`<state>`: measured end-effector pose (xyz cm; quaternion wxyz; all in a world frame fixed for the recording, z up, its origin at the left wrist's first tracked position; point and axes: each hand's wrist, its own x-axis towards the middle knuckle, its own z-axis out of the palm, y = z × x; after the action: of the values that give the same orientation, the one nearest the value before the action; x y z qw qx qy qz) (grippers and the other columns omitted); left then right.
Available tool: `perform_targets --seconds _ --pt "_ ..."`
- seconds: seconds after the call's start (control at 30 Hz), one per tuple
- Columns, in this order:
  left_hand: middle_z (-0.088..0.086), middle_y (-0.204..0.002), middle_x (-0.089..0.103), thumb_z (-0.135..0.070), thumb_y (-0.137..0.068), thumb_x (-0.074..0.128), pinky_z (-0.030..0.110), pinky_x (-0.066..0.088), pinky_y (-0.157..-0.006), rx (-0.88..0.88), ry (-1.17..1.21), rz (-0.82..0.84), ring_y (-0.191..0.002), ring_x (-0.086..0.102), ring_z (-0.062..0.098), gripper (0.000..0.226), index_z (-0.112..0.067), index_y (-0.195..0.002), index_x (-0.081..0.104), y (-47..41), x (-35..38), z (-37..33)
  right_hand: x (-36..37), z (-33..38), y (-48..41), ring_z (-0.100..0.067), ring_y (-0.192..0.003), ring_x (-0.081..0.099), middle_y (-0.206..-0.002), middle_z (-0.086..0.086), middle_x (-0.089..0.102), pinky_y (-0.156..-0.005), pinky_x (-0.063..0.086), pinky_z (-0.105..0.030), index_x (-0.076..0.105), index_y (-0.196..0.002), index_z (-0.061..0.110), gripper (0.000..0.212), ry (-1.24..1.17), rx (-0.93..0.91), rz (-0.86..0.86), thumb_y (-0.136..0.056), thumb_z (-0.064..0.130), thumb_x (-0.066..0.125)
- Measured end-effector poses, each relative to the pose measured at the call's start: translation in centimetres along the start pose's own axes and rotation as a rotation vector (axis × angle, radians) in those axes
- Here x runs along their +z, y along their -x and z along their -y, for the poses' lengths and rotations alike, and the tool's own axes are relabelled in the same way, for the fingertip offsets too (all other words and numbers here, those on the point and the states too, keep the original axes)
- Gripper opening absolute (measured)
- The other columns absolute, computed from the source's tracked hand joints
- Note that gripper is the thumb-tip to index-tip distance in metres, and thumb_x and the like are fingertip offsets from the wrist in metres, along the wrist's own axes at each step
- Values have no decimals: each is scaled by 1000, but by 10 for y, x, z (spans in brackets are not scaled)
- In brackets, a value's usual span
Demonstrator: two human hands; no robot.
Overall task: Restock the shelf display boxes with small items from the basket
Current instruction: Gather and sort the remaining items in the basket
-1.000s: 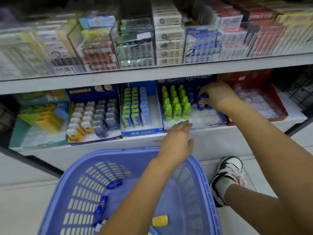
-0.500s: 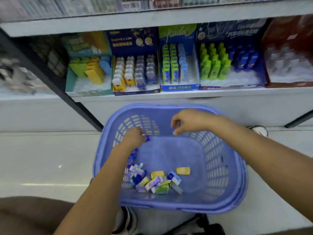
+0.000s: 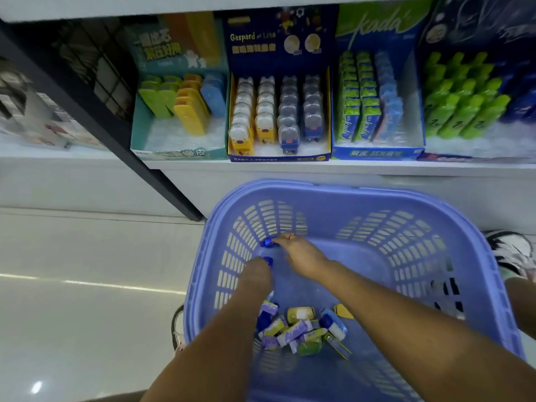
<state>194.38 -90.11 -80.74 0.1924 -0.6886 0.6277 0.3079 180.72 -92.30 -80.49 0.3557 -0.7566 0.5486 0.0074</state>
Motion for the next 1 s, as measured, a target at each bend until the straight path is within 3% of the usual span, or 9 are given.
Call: perform_targets --seconds 0.13,0.23,0.37,0.47,0.57,0.63,0.73,0.83,1.0 --pt "15 -124 57 -22 -94 49 39 45 -92 -42 100 -27 -115 56 30 33 -4 -122 48 -11 12 0 18 0 -17 -31 -130 39 -148 -6 31 -102 40 -41 31 -144 16 57 189 -30 -19 -90 -2 40" --pt "15 -120 59 -27 -94 51 39 46 -89 -68 144 -34 -111 58 31 36 -5 -122 48 -19 14 -2 24 0 -25 -33 -122 45 -139 -13 39 -94 42 -42 40 -135 7 39 331 1 -42 -96 10 37" --pt "18 -117 60 -26 -92 52 40 47 -87 -72 138 -15 -108 58 33 33 -4 -117 51 -25 11 -3 25 -7 -27 -33 -119 48 -129 -19 50 -93 42 -40 46 -125 0 33 324 105 -2 -93 7 41" --pt "22 -104 63 -19 -85 59 36 49 -69 -35 178 -3 -89 61 32 26 2 -101 60 -26 -7 -6 14 -16 -20 -34 -114 54 -122 -21 56 -90 45 -36 53 -117 0 31 223 204 15 -89 13 52" --pt "8 -70 57 -15 -73 66 21 36 -42 -13 314 82 -56 52 17 14 -6 -72 56 -20 -45 -17 -11 -23 1 -32 -106 59 -117 -19 62 -80 45 -33 58 -112 4 33 87 266 46 -87 26 58" --pt "4 -58 54 -15 -74 63 18 40 -45 8 460 171 -50 50 14 16 -9 -62 55 -9 -68 -25 -31 -25 18 -30 -98 60 -111 -19 62 -68 39 -29 55 -111 4 33 -34 280 48 -84 22 61" --pt "10 -60 52 -9 -83 52 31 51 -67 45 815 314 -56 52 19 15 -8 -67 53 20 -92 -38 -68 -22 47 -24 -79 56 -90 -15 59 -61 39 -29 52 -98 8 23 -290 262 86 -82 13 67" --pt "10 -63 41 0 -86 44 33 48 -63 118 1070 300 -55 45 19 21 -9 -67 47 50 -109 -53 -107 -7 78 -13 -70 52 -78 -8 53 -64 45 -22 54 -91 7 20 -681 160 137 -80 1 70" --pt "6 -76 62 -15 -93 55 19 40 -49 314 1202 261 -59 47 12 8 -9 -90 60 93 -120 -74 -160 9 119 -13 -75 56 -84 -7 58 -68 48 -15 59 -94 10 19 -964 30 -42 -81 -2 66"
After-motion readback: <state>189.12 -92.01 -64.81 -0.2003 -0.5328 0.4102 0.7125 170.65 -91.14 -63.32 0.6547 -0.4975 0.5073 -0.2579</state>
